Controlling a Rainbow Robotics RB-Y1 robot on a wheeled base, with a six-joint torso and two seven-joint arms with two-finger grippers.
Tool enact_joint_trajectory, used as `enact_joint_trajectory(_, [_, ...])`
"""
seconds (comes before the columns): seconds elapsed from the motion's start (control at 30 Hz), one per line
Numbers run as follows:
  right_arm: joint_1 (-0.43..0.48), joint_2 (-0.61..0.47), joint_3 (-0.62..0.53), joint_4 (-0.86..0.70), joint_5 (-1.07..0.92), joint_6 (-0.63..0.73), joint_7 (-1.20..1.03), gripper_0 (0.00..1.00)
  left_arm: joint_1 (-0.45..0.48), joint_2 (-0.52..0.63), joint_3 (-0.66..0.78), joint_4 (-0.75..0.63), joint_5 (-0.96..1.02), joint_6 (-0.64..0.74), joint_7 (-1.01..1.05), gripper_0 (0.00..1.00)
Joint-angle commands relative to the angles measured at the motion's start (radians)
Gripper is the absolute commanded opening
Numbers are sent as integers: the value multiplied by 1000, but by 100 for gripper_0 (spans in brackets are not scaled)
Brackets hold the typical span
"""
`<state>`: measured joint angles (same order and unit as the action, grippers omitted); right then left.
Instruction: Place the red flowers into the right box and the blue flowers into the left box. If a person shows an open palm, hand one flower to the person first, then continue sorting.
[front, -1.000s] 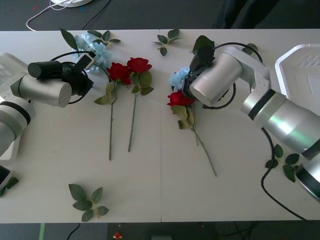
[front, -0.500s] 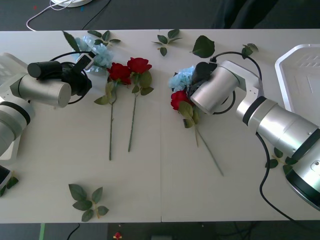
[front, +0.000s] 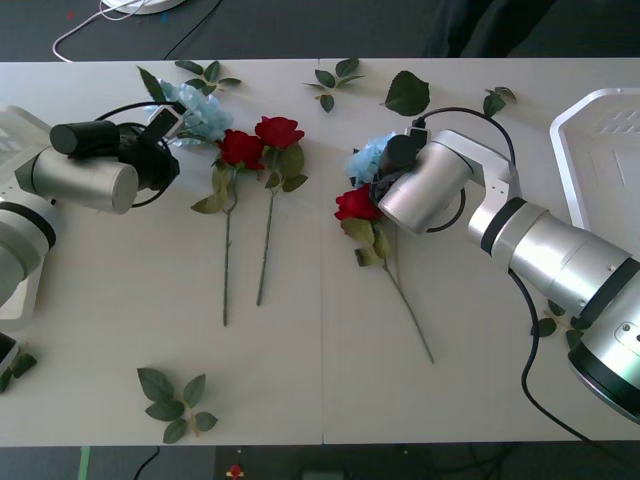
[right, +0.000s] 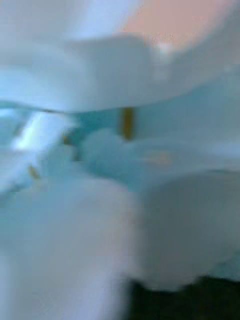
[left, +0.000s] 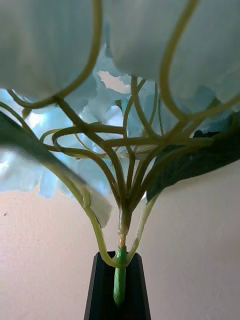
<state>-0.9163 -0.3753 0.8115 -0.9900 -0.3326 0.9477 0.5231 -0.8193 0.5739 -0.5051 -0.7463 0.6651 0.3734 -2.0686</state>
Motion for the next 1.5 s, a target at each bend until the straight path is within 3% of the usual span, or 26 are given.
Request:
enact_joint_trajectory(0.03, [-42,29,11,2,10,-9,-34,0,-26,64,13,-10,24,-21,-5,0])
enact_joint_trajectory(0.2, [-55,19,11,-1,10,-20,-28,0,-26,95,100,-54,37,15,5,0])
enact_joint_trajectory(0.6, [-62,-128,-40,-211,-100,51,124,0,-14,172,468,-337,51,449,54,0])
enact_joint_trajectory(0.87, [-64,-237,-124,-337,-158,97,293,0,186,280,787,-657,60,763,93,0])
enact_joint_trajectory(1.17, [-62,-370,-210,-441,-296,95,512,0,351,365,996,-746,134,838,127,0])
enact_joint_trajectory(1.5, [-22,-485,-368,-642,-694,88,739,0,509,385,1111,-610,251,765,137,0])
